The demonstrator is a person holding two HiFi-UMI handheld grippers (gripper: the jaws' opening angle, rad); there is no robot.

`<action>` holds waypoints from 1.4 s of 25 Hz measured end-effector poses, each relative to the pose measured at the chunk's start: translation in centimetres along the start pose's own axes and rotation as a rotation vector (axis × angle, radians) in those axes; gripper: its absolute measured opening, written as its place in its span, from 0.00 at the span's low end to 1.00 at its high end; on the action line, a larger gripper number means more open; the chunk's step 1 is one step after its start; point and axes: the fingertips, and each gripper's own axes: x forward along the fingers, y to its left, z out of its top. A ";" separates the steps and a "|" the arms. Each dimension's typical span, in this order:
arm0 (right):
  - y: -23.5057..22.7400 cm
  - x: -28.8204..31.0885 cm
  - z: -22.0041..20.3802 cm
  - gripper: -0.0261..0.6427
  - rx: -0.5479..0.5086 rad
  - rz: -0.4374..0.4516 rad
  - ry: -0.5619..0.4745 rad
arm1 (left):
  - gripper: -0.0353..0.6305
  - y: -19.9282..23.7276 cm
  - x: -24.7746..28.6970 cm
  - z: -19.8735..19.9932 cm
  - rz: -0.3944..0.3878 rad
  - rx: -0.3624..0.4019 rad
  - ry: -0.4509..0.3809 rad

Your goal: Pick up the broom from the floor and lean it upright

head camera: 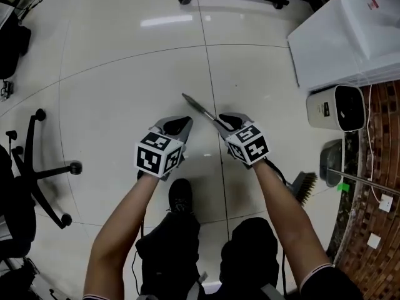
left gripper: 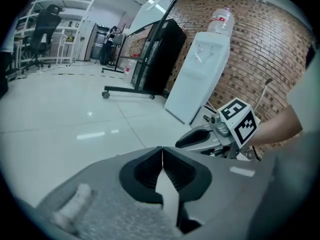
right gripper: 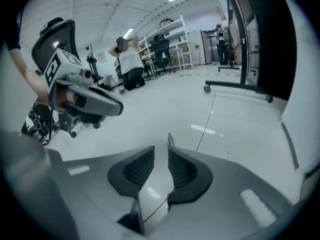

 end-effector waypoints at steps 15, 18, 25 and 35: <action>-2.4 14.3 -6.0 0.25 -0.106 0.020 0.189 | 0.18 5.0 5.1 -7.0 0.039 0.010 0.075; -3.0 14.5 -6.3 0.17 -0.117 0.000 0.190 | 0.18 4.9 5.0 -6.5 0.038 0.010 0.062; -2.4 10.8 -3.2 0.17 -0.105 0.030 0.106 | 0.18 4.0 4.3 -4.8 0.027 0.010 0.023; -0.1 -10.9 8.9 0.17 -0.119 -0.041 -0.165 | 0.18 -5.1 -4.3 8.8 -0.023 0.065 -0.097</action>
